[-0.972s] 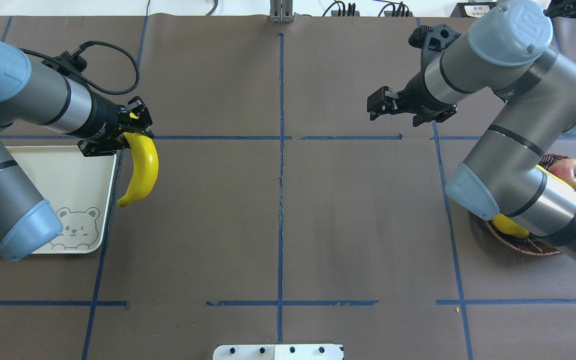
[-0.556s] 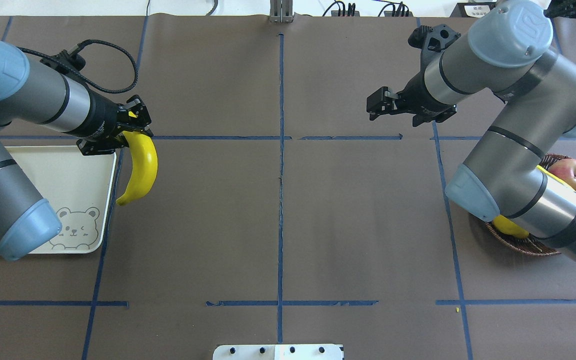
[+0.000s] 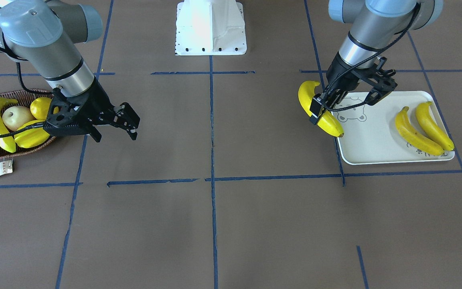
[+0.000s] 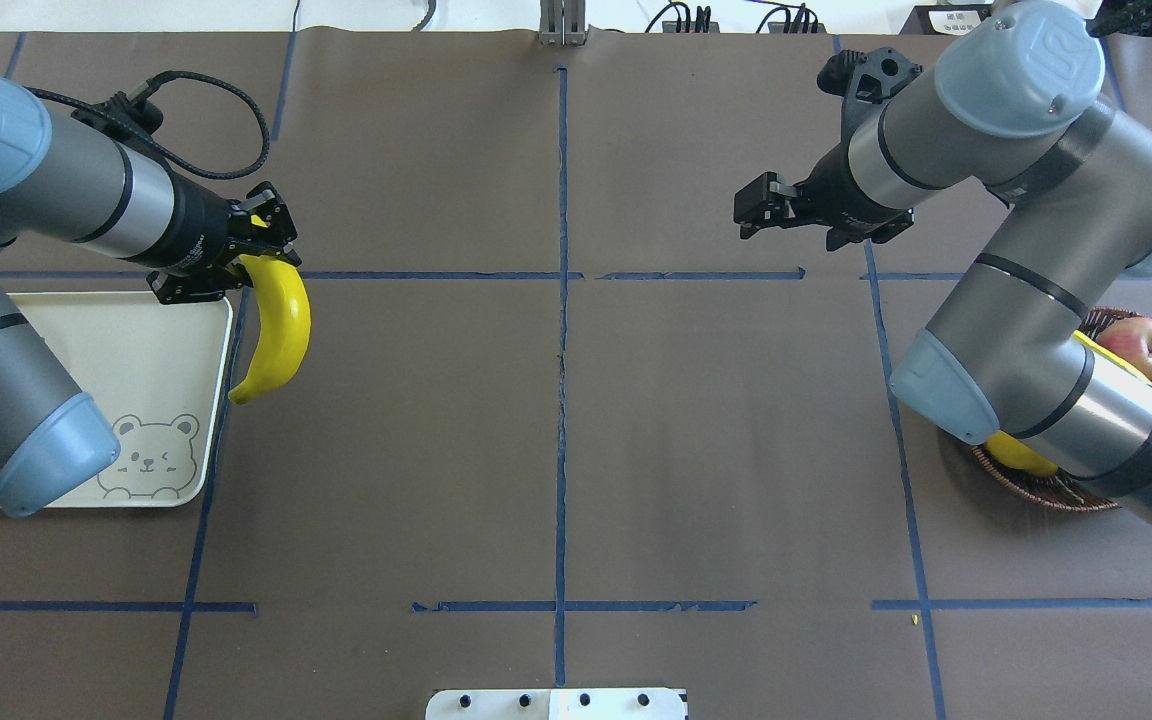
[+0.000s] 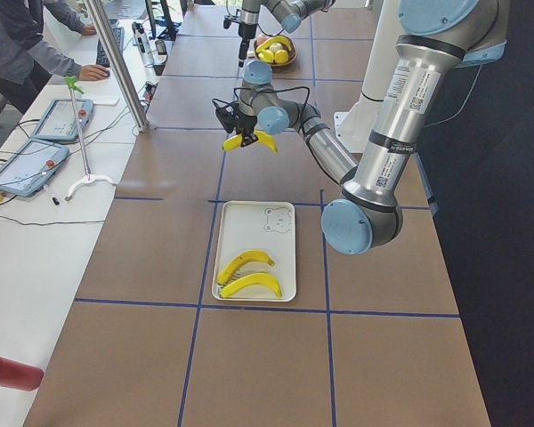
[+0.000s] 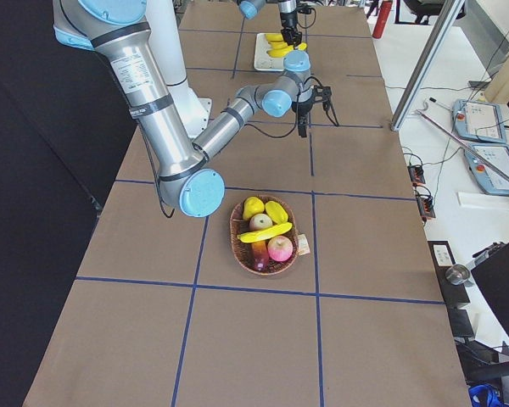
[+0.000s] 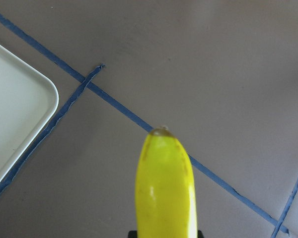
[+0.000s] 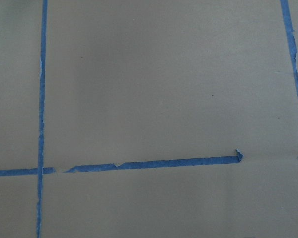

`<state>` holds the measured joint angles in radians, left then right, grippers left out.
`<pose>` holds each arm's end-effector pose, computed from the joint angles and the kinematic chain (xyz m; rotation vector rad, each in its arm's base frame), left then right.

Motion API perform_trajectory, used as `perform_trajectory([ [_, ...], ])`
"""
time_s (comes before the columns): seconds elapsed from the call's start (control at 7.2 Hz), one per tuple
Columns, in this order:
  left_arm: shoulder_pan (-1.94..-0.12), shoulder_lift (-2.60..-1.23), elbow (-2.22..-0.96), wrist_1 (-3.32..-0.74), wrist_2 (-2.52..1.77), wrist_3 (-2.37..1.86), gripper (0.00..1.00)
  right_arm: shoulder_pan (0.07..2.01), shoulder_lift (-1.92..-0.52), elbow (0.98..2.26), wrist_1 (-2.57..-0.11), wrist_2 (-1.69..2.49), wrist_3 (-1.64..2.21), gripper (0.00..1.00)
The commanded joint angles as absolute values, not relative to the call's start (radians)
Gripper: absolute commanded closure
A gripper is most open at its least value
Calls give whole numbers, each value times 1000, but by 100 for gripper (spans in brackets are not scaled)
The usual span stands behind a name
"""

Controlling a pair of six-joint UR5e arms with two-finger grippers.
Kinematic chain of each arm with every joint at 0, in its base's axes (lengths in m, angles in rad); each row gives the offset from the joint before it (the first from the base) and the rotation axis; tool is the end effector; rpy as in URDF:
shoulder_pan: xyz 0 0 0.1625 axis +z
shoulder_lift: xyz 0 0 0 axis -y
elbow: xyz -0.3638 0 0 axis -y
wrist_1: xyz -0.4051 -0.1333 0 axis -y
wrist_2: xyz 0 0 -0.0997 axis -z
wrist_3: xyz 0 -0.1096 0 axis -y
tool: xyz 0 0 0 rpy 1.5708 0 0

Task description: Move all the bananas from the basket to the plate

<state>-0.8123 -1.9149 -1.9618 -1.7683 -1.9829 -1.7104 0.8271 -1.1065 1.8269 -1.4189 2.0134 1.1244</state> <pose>0.3225 -0.4704 0.2130 -0.0581 1.0133 -0.6791 -0.3476 -0.5054 0.2079 0.1770 -0.9352 0.1586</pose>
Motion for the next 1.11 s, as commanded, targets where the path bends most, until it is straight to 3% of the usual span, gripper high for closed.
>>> perform_trajectory([
  [0.0,-813,-1914,-1962,-1769,-1980,-1710,100,827,-1108,1827,-1419,2011,1124,1],
  [0.97,-811,-1913,-1950,-1759,-1987,-1726,100,821,-1108,1841,-1419,2013,1124,1],
])
